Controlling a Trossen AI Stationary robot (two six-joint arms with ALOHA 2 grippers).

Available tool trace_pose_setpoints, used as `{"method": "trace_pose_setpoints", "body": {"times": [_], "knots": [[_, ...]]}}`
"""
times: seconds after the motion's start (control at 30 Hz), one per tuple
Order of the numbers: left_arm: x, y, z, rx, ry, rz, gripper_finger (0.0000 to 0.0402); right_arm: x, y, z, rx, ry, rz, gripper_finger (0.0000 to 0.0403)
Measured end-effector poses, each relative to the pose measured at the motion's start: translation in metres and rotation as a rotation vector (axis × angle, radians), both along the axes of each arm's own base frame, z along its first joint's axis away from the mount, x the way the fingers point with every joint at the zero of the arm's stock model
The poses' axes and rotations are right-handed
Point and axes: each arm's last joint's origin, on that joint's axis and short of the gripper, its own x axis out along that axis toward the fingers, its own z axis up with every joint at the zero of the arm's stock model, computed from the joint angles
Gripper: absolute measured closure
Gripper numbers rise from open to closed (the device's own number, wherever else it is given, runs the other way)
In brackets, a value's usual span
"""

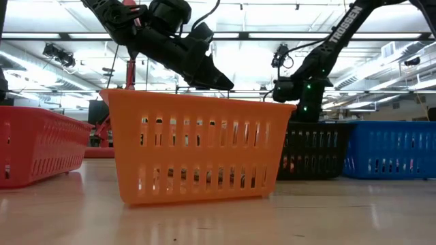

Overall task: Sort crayons
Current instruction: Put the orange crayon into the black bin

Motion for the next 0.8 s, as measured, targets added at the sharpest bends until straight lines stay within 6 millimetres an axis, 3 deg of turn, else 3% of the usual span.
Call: {"method": "trace_pose_setpoints", "body": {"times": [0.27, 0.53, 0.8], "knots": [[0.000, 0.000, 0.000, 0.000, 0.000, 0.000, 0.0239, 0.006, 0.015, -0.001, 0.009, 0.069, 0.049, 0.0328], [0.000, 0.000, 0.000, -0.003, 0.000, 0.001, 0.0239, 0.011, 0.023, 0.000, 0.008, 0.080, 0.081, 0.0390], [-0.002, 0.000, -0.004, 0.004, 0.053, -0.006, 0.0239, 0.018, 0.040, 0.018, -0.007, 0.015, 0.135, 0.0388]]}}
